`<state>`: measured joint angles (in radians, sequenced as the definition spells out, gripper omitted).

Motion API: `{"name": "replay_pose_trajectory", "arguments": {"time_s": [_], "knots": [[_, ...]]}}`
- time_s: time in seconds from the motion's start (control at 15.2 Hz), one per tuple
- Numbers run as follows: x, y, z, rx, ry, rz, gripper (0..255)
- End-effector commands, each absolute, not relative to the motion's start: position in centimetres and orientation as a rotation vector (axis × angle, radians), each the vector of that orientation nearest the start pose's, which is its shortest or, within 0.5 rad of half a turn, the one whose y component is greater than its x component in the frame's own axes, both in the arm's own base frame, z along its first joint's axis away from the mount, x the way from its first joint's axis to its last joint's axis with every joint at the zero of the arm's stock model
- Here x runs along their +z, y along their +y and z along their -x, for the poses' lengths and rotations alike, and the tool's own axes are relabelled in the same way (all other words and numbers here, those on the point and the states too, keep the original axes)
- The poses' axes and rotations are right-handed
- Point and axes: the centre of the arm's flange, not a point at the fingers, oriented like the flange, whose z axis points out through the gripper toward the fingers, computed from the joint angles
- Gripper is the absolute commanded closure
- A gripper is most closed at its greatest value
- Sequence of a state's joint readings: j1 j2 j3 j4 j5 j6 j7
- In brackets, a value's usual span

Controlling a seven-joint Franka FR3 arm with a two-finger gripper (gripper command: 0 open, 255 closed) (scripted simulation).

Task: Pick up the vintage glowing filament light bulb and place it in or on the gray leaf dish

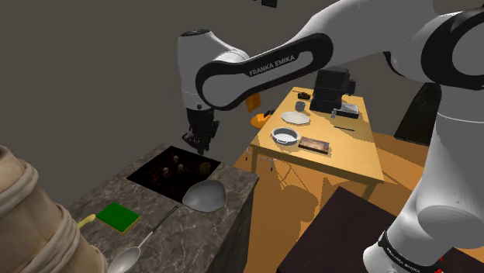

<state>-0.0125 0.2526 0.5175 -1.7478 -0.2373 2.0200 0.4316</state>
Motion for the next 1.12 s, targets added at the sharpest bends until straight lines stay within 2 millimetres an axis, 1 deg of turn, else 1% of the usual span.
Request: {"name": "replay_pose_trajectory", "arguments": {"time_s": [0.0,1.06], "knots": [[44.2,26.7,-57.2,-0.148,-0.248,3.186,255],[35.7,26.7,-57.2,-0.148,-0.248,3.186,255]]}}
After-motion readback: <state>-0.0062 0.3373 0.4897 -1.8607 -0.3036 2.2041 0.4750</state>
